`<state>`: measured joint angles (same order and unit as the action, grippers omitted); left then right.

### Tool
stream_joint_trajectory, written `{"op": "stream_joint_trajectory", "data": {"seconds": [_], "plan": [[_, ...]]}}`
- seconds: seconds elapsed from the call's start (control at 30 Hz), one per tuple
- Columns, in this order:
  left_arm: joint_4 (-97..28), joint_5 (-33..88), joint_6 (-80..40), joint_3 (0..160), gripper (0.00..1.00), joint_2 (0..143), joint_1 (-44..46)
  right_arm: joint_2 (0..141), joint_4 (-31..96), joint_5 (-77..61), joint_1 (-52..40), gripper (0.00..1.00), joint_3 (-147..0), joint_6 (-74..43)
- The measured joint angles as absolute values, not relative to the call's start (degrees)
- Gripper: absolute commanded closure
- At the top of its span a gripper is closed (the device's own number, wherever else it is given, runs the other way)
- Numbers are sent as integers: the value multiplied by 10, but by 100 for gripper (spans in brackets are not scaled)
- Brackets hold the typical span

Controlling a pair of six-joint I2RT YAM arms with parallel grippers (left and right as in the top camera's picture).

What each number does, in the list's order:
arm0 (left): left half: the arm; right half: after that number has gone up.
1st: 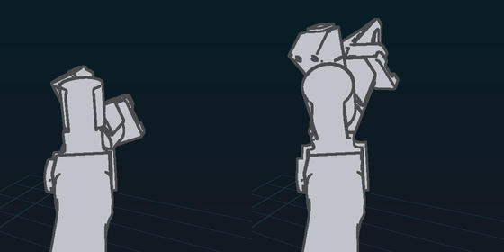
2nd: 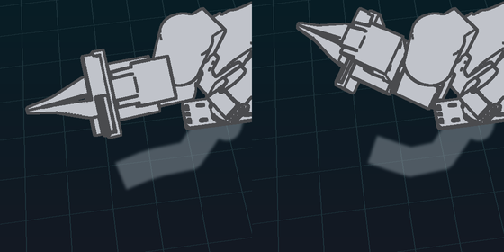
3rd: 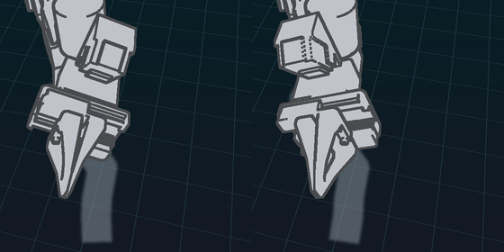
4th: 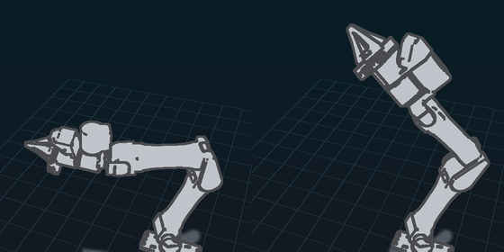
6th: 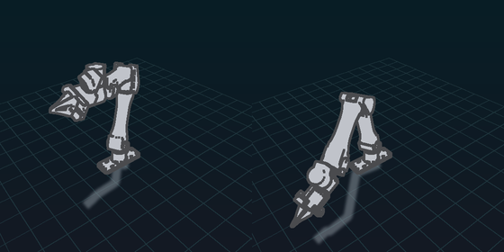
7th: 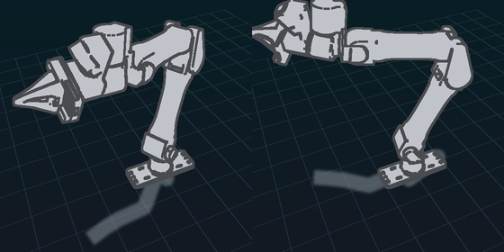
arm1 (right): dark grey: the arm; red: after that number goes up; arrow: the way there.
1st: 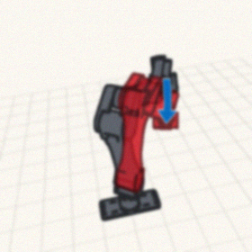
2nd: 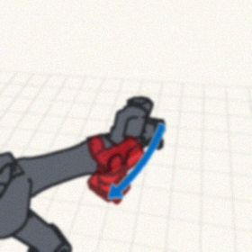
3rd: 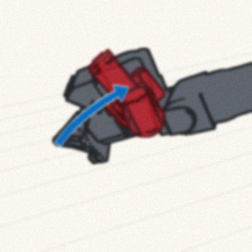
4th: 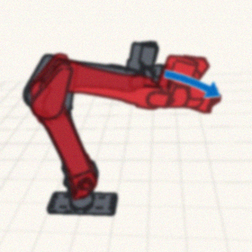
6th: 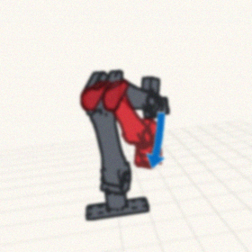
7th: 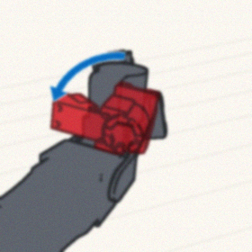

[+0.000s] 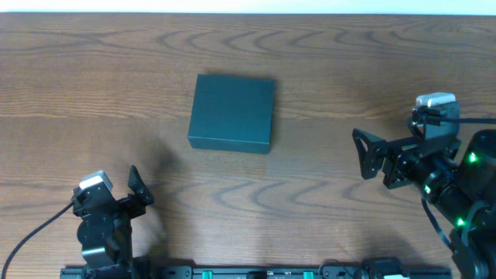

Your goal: Pack container

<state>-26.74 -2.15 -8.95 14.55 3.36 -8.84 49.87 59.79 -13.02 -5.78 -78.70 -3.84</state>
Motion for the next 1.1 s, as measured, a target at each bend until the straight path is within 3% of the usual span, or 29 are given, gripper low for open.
{"op": "stream_joint_trajectory", "data": {"seconds": [1.1], "plan": [[-255, -17, -90, 84, 5, 6, -88, 499, 598, -130, -58, 1, -787, -38]]}}
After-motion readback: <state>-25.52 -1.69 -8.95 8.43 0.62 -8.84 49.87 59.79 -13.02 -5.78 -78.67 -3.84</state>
